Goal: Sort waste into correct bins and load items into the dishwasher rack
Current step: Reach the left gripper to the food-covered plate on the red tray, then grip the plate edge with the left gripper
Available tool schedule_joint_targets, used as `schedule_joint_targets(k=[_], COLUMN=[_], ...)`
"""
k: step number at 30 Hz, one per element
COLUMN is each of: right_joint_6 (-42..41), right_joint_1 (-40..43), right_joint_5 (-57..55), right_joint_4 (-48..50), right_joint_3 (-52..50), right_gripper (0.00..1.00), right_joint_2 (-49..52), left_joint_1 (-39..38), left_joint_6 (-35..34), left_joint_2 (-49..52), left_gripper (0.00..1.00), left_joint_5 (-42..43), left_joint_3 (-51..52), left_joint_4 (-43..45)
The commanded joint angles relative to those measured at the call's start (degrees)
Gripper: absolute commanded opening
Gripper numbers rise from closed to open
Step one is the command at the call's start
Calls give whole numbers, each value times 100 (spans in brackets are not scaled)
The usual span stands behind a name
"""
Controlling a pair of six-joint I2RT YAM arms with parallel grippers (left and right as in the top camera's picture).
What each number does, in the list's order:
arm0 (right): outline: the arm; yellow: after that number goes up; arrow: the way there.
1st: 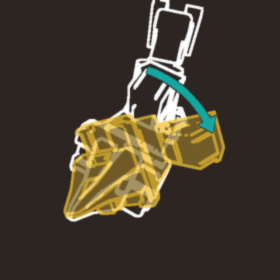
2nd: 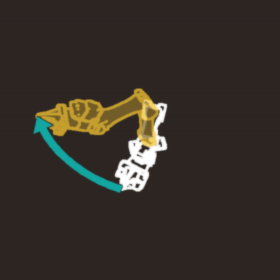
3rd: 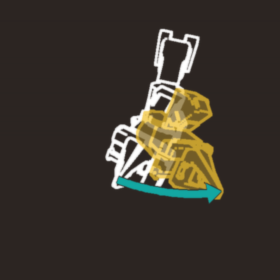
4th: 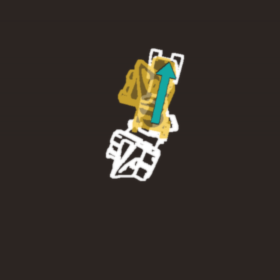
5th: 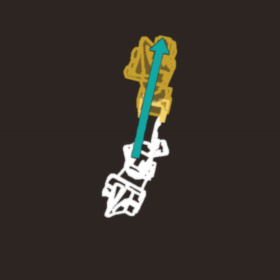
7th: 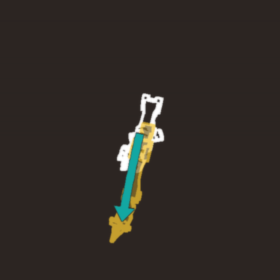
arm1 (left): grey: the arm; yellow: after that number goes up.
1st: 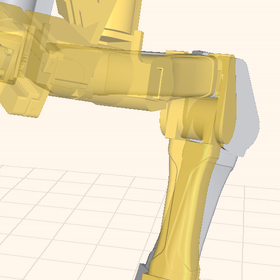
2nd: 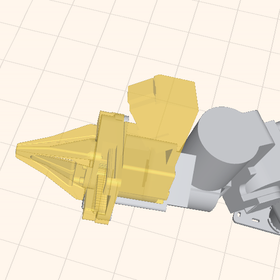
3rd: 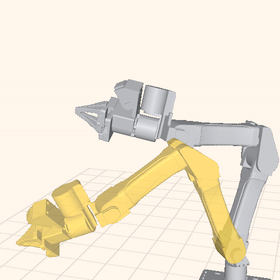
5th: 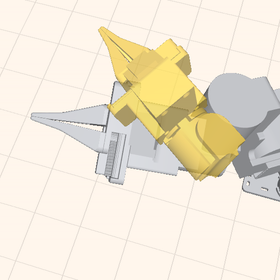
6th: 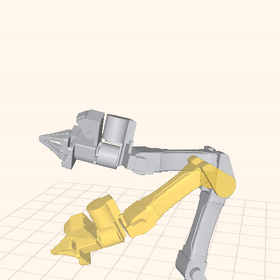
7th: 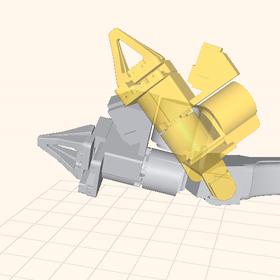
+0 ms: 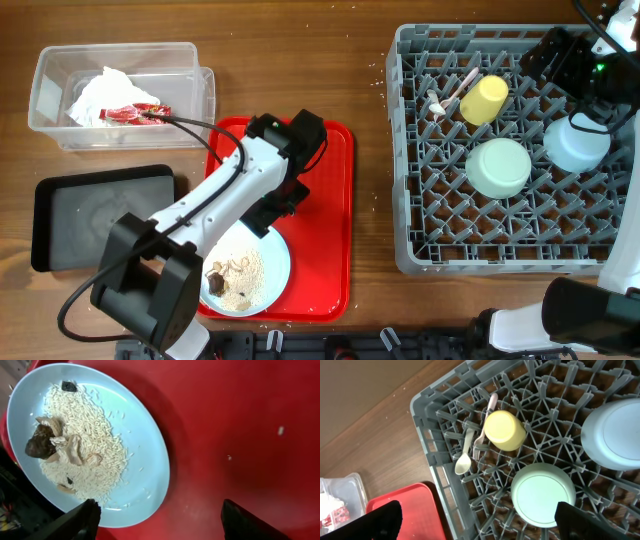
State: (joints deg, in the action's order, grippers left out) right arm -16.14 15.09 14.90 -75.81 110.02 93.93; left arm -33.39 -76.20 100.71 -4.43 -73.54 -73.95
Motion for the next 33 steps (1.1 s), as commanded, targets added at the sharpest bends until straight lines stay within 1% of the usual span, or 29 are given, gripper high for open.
schedule_joint_targets(k=[1, 5, 10, 17, 19, 20, 24, 28, 29, 32, 33], right_joint_6=[98, 96, 96, 98, 96, 94, 96, 96, 98, 96, 98], right_joint_1=[-13, -13, -13, -13, -13, -13, -13, -13, -13, -13, -13], right_joint_5=[-96, -96, -96, -96, -96, -96, -96, -96, -96, -96, -96], right_joint_4=[13, 11, 13, 13, 13, 13, 13, 13, 11, 11, 13], right_joint_3=[13, 13, 13, 13, 13, 13, 13, 13, 13, 13, 13], right_gripper=[100, 100, 100, 100, 100, 100, 100, 100, 100, 100, 100], right_joint_2=[46, 46, 46, 46, 46, 46, 46, 46, 46, 46, 46], left_joint_1=[-26, -26, -26, -26, -26, -28, -72, -70, -70, -90, -101], left_joint_6=[-120, -127, -127, -122, -122, -129, -404, -426, -426, -529, -529], left_joint_2=[20, 20, 26, 35, 35, 35, 37, 37, 37, 37, 37], left_gripper=[79, 76, 76, 77, 76, 74, 74, 67, 65, 63, 59], left_joint_5=[-7, 90, -92, -101, -101, -101, -149, -42, -37, -83, -107], left_joint_3=[326, 422, 422, 422, 422, 422, 570, 1189, 1263, 1355, 1355], left_joint_4=[549, 697, 721, 859, 831, 776, 741, 1263, 1364, 1661, 1705])
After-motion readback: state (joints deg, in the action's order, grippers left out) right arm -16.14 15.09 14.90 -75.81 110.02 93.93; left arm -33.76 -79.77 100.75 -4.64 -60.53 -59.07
